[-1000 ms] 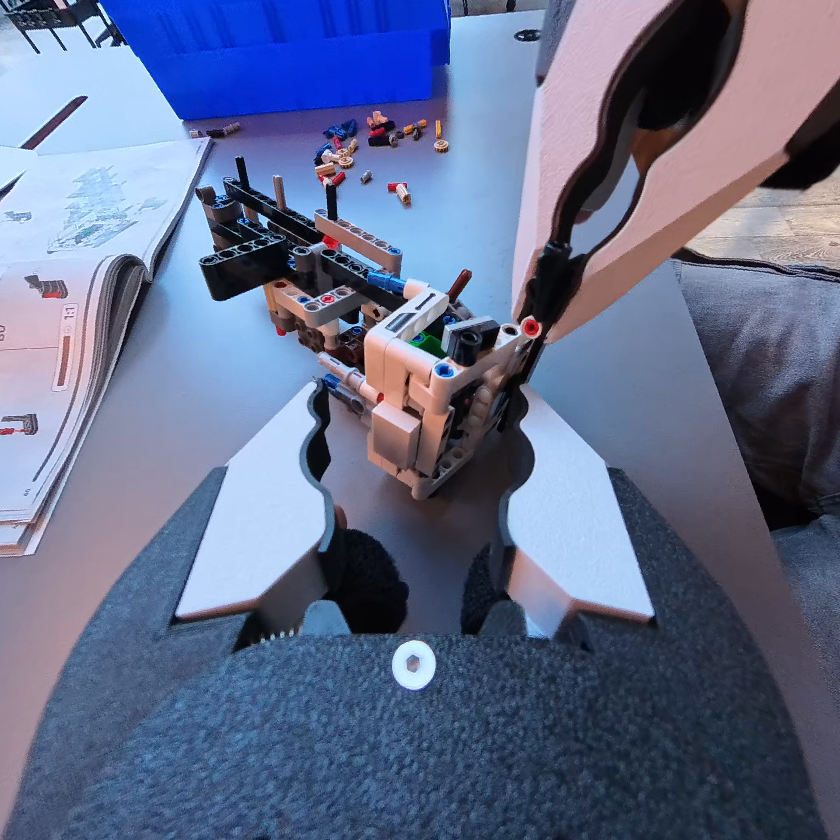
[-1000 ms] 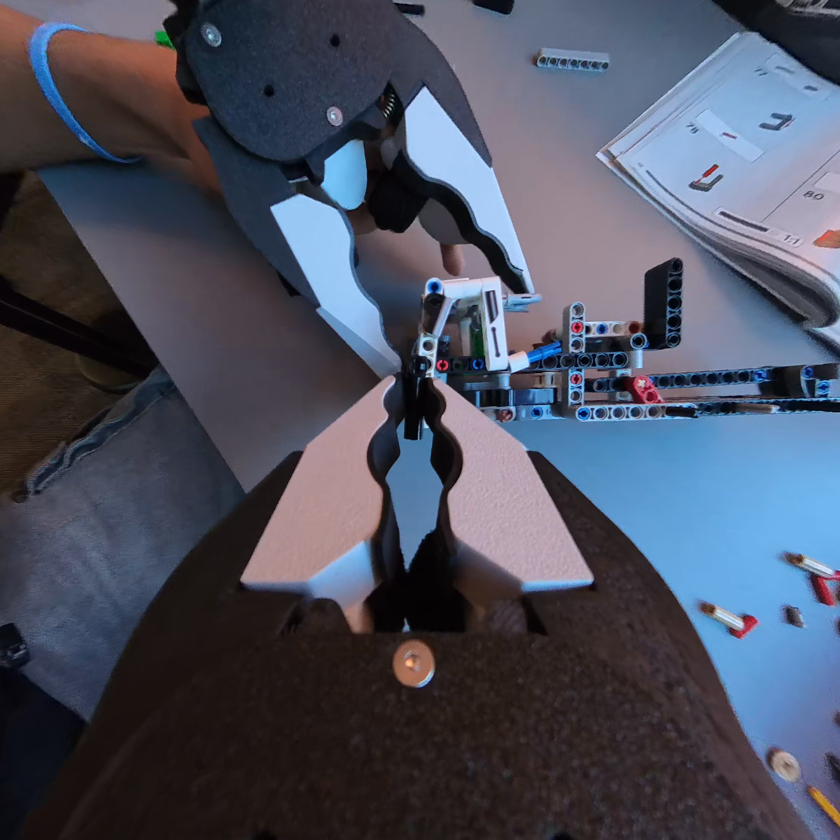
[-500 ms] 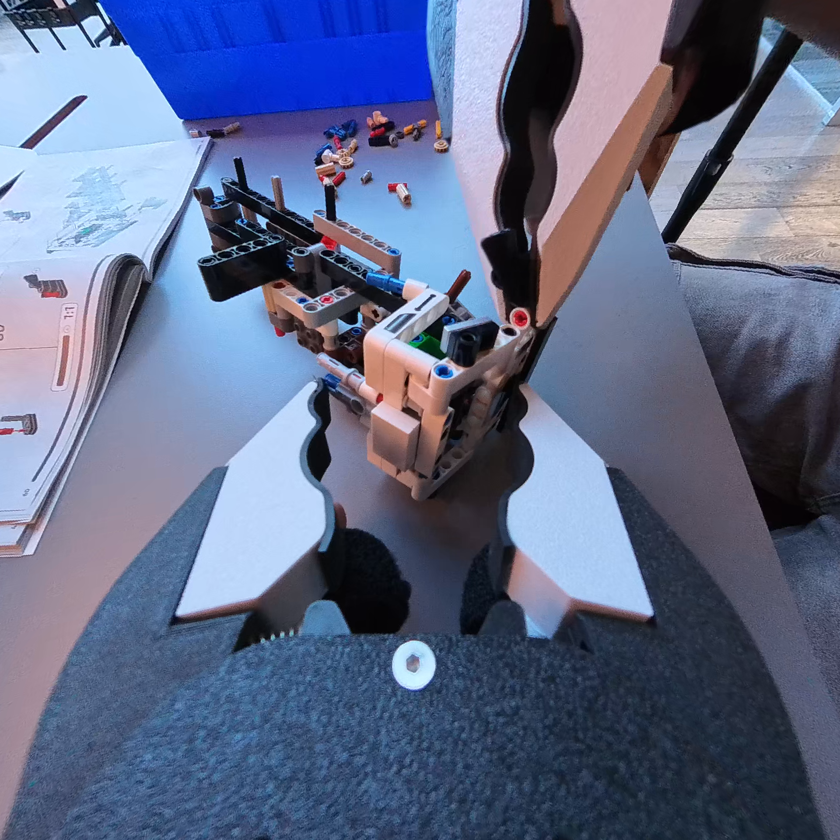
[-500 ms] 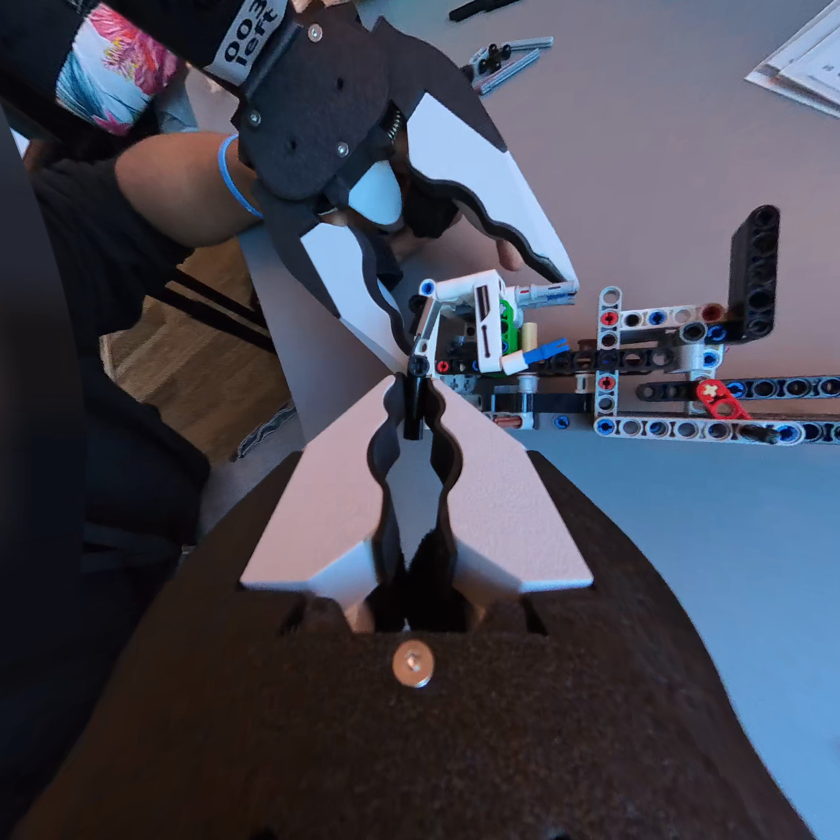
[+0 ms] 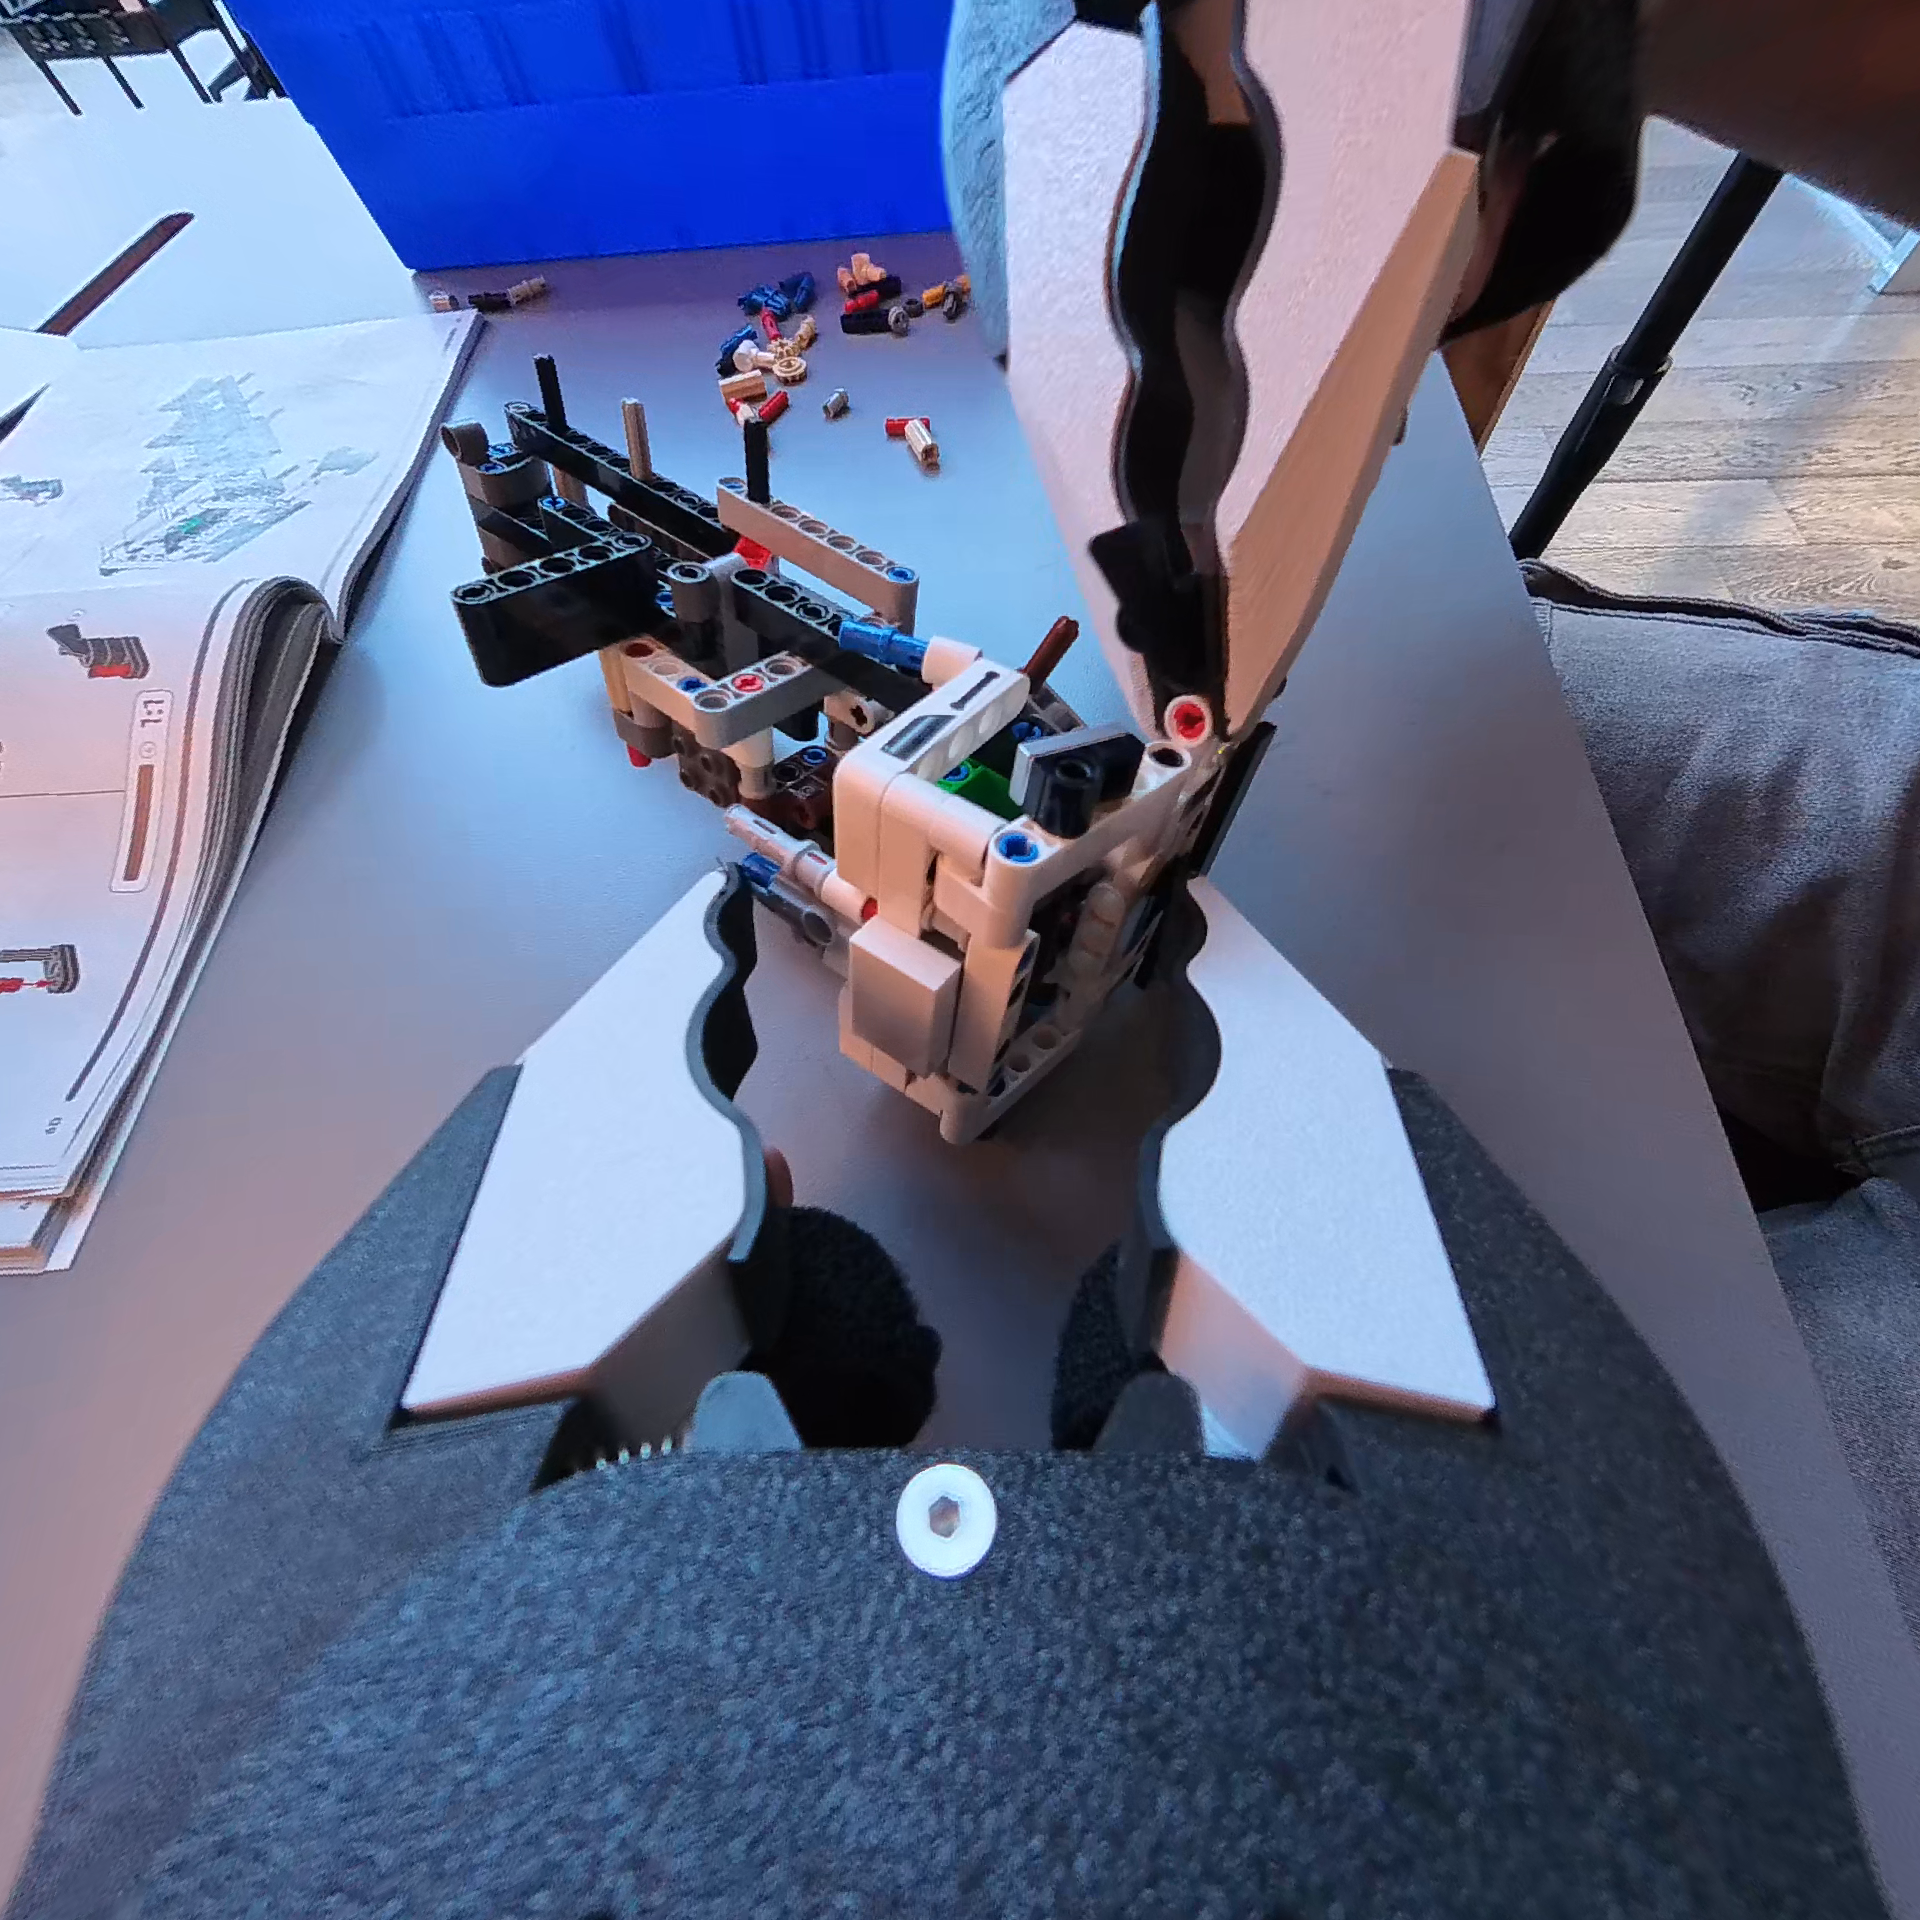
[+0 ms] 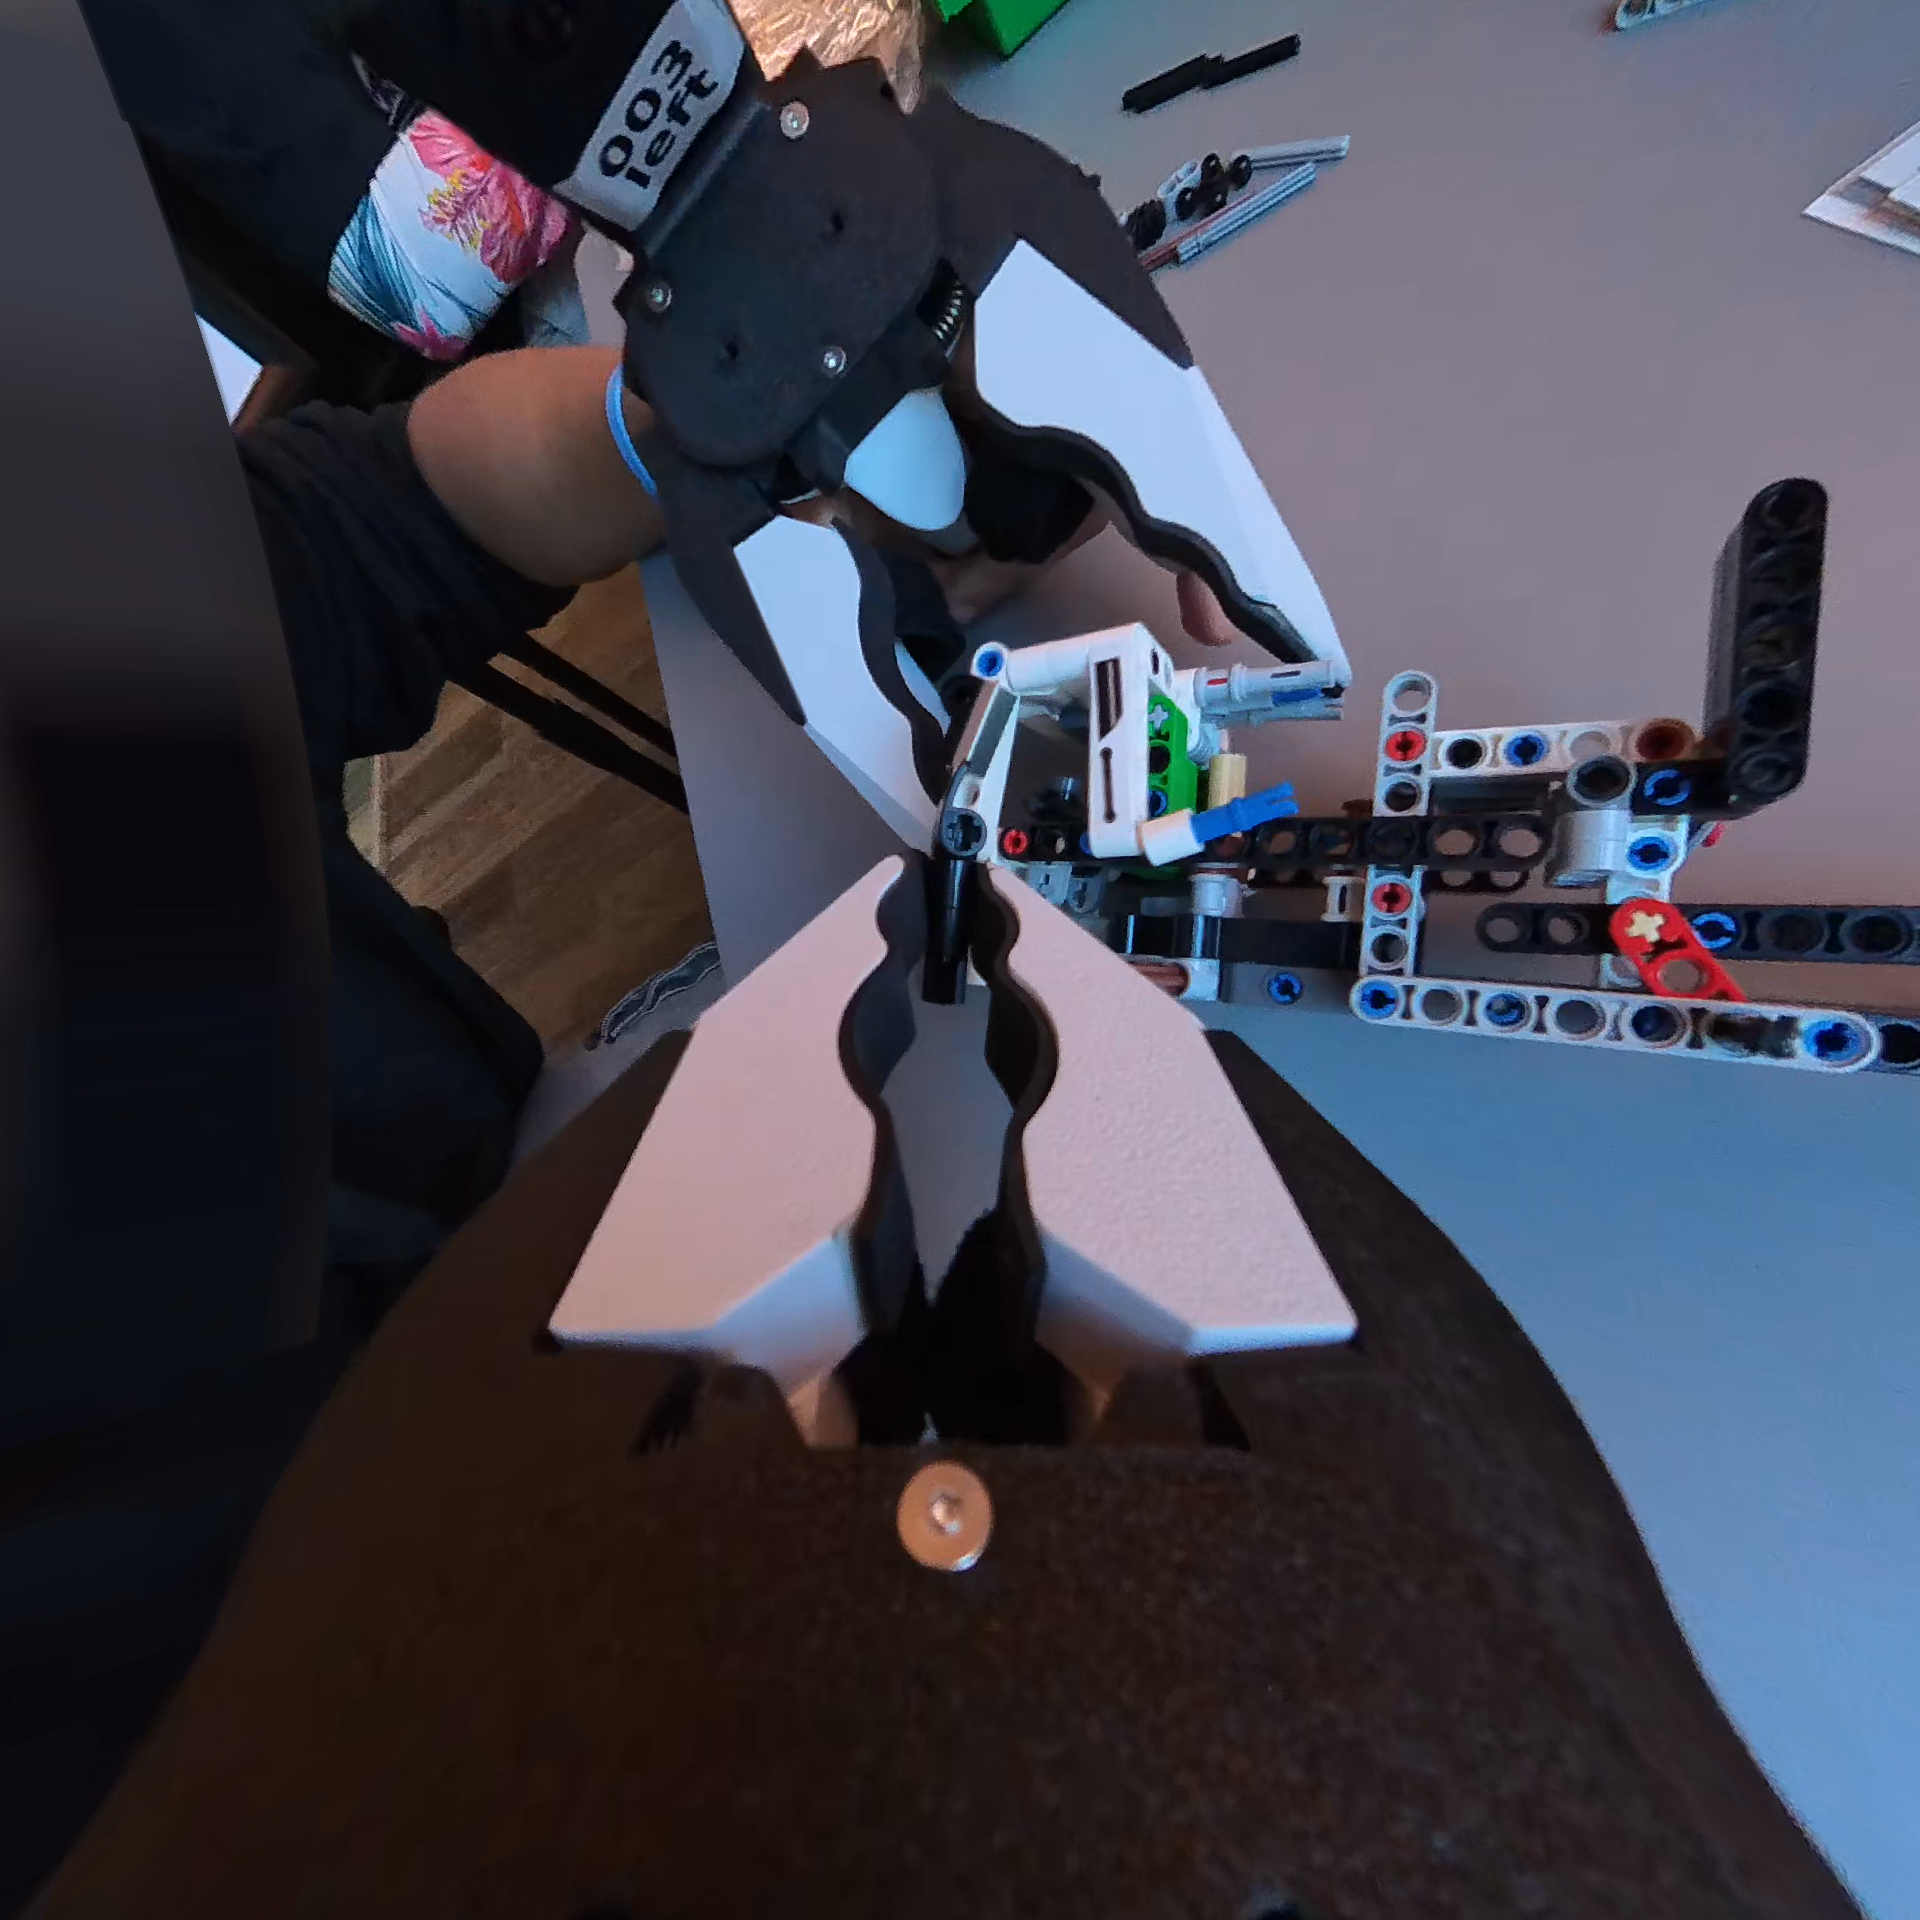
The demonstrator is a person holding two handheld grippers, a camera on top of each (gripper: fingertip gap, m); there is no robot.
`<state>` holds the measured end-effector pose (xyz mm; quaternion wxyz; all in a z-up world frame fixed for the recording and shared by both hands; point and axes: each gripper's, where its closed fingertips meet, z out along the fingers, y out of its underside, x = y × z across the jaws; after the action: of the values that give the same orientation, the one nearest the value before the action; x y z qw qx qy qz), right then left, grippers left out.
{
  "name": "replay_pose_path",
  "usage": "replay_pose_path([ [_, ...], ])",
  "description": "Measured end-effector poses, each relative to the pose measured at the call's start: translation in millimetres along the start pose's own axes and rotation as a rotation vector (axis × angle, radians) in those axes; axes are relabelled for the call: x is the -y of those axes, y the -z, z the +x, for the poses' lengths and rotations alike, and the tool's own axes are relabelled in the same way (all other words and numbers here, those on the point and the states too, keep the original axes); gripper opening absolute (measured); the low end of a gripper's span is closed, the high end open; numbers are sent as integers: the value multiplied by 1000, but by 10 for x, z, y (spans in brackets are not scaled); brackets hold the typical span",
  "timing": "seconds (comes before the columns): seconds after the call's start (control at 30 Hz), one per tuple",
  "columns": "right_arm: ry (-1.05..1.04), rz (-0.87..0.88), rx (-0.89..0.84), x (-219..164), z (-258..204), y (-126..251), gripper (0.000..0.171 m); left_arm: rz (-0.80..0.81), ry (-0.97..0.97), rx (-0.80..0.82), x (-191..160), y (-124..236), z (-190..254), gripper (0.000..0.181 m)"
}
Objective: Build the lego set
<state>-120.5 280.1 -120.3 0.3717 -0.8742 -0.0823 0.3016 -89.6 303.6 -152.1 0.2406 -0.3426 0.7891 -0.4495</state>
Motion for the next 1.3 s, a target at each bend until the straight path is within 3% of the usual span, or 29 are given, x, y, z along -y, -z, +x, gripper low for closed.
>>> replay_pose_path([
  [0.27, 237, 22, -288, -16, -14, 12, 6, 0, -7, 8, 1, -1, -4, 77],
  [0.53, 97, -34, -298, -3, 28, 20, 6, -1, -6, 25, 0, -3, -25, 76],
  [0.8, 136, -78, -372, -22, 31, 25, 6, -1, -6, 27, 1, -7, -21, 76],
  [1.03, 68, -143, -328, -34, 54, 27, 6, -3, 7, 39, 3, -16, -34, 76],
  [1.3, 16, -207, -156, -34, 55, 22, 6, -3, 13, 36, 3, -22, -30, 76],
])
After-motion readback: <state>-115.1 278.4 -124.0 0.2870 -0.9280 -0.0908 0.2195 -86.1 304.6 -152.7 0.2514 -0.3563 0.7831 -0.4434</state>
